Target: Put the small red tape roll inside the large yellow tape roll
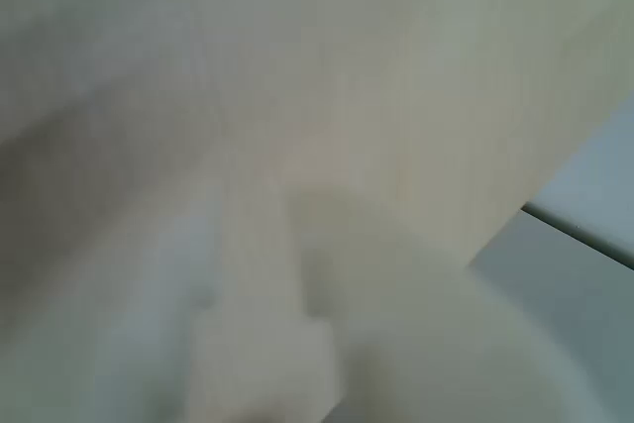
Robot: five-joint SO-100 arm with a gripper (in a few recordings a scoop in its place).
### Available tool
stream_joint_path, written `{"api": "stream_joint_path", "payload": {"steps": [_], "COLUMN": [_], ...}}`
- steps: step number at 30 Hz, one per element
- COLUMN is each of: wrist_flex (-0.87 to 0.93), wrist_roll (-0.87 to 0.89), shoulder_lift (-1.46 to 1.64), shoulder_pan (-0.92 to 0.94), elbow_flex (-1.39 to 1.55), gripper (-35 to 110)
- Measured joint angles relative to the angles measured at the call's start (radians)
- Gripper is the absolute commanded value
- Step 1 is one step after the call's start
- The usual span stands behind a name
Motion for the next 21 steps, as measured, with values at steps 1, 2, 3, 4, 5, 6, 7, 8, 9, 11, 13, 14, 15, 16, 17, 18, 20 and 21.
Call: {"api": "stream_joint_path", "payload": {"steps": [1,2,3,4,5,6,7,8,9,11,13,14,15,16,17,18,20,21], "wrist_flex": [0.000,0.000,0.000,0.000,0.000,0.000,0.000,0.000,0.000,0.000,0.000,0.000,0.000,0.000,0.006,0.015,0.040,0.049], "wrist_roll": [0.000,0.000,0.000,0.000,0.000,0.000,0.000,0.000,0.000,0.000,0.000,0.000,0.000,0.000,0.000,0.000,0.000,0.000], "shoulder_lift": [0.000,0.000,0.000,0.000,0.000,0.000,0.000,0.000,0.000,0.000,0.000,0.000,0.000,0.000,0.000,0.000,0.000,0.000], "shoulder_pan": [0.000,0.000,0.002,0.006,0.009,0.011,0.011,0.011,0.011,0.011,0.011,0.011,0.011,0.011,0.011,0.011,0.029,0.041], "elbow_flex": [0.000,0.000,0.000,0.000,0.000,0.000,0.000,0.000,0.000,0.000,0.000,0.000,0.000,0.000,0.000,0.000,-0.008,-0.020], "gripper": [3,3,3,3,3,3,3,3,3,3,3,6,8,9,10,11,13,14]}}
